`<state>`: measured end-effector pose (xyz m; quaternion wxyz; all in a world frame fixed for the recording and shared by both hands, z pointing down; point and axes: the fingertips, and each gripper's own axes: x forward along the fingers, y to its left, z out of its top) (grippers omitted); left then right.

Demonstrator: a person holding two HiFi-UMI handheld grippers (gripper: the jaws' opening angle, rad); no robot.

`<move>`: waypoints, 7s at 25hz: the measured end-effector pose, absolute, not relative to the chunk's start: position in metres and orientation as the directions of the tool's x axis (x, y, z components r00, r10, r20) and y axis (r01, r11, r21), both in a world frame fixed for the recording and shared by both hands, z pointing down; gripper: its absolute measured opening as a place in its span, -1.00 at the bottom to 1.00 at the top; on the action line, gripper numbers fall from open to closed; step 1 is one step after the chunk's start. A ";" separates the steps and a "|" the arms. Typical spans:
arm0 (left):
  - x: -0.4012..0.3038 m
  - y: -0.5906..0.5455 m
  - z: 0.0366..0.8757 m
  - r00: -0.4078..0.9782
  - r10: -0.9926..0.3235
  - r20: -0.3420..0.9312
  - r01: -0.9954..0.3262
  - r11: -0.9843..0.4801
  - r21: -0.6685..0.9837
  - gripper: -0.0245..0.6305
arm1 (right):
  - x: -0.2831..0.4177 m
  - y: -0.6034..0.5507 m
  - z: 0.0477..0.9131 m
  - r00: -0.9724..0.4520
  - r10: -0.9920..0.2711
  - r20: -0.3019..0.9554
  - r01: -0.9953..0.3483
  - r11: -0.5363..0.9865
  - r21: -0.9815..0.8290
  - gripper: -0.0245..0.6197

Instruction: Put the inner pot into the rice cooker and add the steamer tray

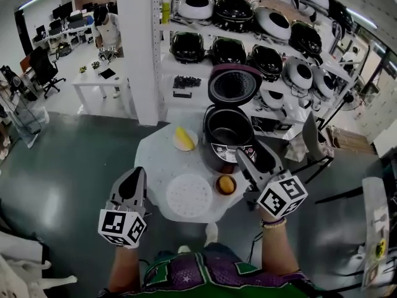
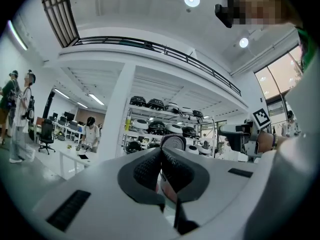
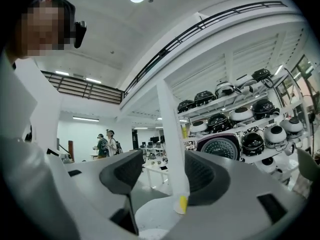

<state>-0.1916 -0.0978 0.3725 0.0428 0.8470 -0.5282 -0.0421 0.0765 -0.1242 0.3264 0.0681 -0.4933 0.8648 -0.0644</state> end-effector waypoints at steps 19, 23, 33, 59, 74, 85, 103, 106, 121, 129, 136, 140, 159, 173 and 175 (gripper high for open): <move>-0.199 -0.082 0.406 0.476 -0.879 0.002 -0.871 -0.471 0.142 -0.86 | 0.037 -0.101 0.444 -0.504 -0.847 0.171 -0.861 0.477 -0.176 0.29; -0.201 -0.084 0.419 0.469 -0.883 0.020 -0.879 -0.464 0.107 -0.86 | 0.032 -0.101 0.499 -0.497 -0.830 0.255 -0.867 0.459 -0.196 0.28; -0.197 -0.079 0.438 0.462 -0.884 0.074 -0.886 -0.456 0.079 -0.86 | 0.034 -0.092 0.623 -0.442 -0.789 0.426 -0.897 0.376 -0.234 0.20; -0.190 -0.058 0.476 0.443 -0.873 0.206 -0.896 -0.439 0.065 -0.86 | 0.051 -0.112 0.802 -0.251 -0.712 0.656 -0.960 0.095 -0.265 -0.07; -0.200 -0.050 0.477 0.417 -0.881 0.222 -0.908 -0.414 0.060 -0.86 | 0.053 -0.116 0.816 -0.214 -0.688 0.693 -0.967 0.049 -0.249 -0.45; -0.202 -0.046 0.476 0.405 -0.888 0.216 -0.914 -0.399 0.074 -0.86 | 0.058 -0.120 0.816 -0.215 -0.675 0.706 -0.961 0.018 -0.276 -0.89; -0.203 -0.046 0.448 0.408 -0.903 0.135 -0.912 -0.399 0.091 -0.86 | 0.050 -0.119 0.769 -0.281 -0.674 0.683 -0.951 0.102 -0.291 -0.89; -0.205 -0.047 0.438 0.408 -0.906 0.112 -0.912 -0.399 0.099 -0.86 | 0.050 -0.123 0.748 -0.294 -0.685 0.667 -0.948 0.117 -0.297 -0.89; -0.209 -0.044 0.394 0.421 -0.907 0.020 -0.904 -0.417 0.088 -0.86 | 0.044 -0.145 0.625 -0.363 -0.762 0.536 -0.918 0.192 -0.347 -0.86; -0.192 -0.054 0.387 0.427 -0.904 0.007 -0.900 -0.424 0.099 -0.86 | 0.049 -0.157 0.555 -0.416 -0.786 0.458 -0.894 0.263 -0.362 -0.86; -0.162 -0.078 0.376 0.432 -0.902 -0.003 -0.897 -0.430 0.105 -0.86 | 0.075 -0.185 0.508 -0.436 -0.798 0.415 -0.882 0.289 -0.372 -0.86; -0.138 -0.097 0.378 0.437 -0.899 -0.002 -0.894 -0.435 0.106 -0.86 | 0.105 -0.204 0.494 -0.430 -0.803 0.413 -0.885 0.283 -0.370 -0.86; -0.041 -0.201 0.379 0.386 -0.922 0.001 -0.920 -0.385 0.079 -0.86 | 0.243 -0.332 0.493 -0.386 -0.818 0.427 -0.896 0.222 -0.384 -0.86; -0.018 -0.253 0.409 0.306 -0.950 0.061 -0.951 -0.301 0.076 -0.86 | 0.312 -0.425 0.541 -0.347 -0.799 0.491 -0.905 0.147 -0.400 -0.85; -0.020 -0.257 0.411 0.290 -0.954 0.069 -0.956 -0.285 0.075 -0.86 | 0.312 -0.436 0.550 -0.351 -0.787 0.507 -0.905 0.147 -0.399 -0.85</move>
